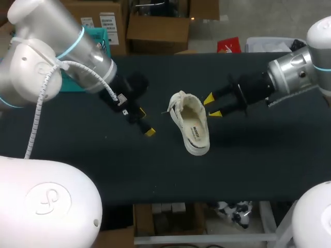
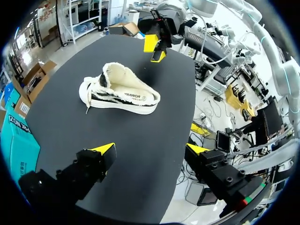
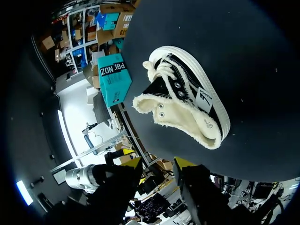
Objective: Open the shoe tongue, take the insole out of the shoe, put the insole back into the shoe, and pack the shoe into the shoebox
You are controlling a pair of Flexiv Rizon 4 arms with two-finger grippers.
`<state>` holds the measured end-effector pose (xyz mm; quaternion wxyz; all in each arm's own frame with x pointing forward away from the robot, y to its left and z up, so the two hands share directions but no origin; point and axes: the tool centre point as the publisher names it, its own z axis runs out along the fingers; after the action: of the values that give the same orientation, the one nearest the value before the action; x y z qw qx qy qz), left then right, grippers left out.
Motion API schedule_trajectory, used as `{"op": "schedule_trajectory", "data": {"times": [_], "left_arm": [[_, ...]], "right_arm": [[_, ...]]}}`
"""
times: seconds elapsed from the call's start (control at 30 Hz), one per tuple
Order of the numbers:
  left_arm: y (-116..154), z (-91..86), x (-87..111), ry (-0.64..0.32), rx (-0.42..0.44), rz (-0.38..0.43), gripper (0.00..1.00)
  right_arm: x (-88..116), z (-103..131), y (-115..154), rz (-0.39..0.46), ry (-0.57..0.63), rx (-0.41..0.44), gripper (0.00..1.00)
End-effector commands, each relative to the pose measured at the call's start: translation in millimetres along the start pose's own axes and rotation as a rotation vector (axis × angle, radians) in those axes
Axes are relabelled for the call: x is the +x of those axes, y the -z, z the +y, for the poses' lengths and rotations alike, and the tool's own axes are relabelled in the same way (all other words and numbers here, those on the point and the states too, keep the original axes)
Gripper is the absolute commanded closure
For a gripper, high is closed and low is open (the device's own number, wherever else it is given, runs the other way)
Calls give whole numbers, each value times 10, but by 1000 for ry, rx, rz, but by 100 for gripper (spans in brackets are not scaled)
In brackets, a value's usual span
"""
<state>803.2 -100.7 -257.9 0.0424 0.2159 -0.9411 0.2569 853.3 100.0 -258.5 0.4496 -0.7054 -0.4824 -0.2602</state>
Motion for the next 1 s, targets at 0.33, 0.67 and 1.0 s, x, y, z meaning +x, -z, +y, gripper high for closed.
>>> {"op": "schedule_trajectory", "data": {"times": [0.33, 0.67, 1.0], "left_arm": [[-320, -164, 8, 576, 6, -39, 0], [-320, -164, 8, 576, 6, -39, 0], [-553, -313, 12, 801, 4, -204, 0]], "right_arm": [[88, -193, 210, -82, 262, -31, 0], [88, -193, 210, -82, 262, -31, 0], [9, -76, 493, -223, 570, 120, 0]]}}
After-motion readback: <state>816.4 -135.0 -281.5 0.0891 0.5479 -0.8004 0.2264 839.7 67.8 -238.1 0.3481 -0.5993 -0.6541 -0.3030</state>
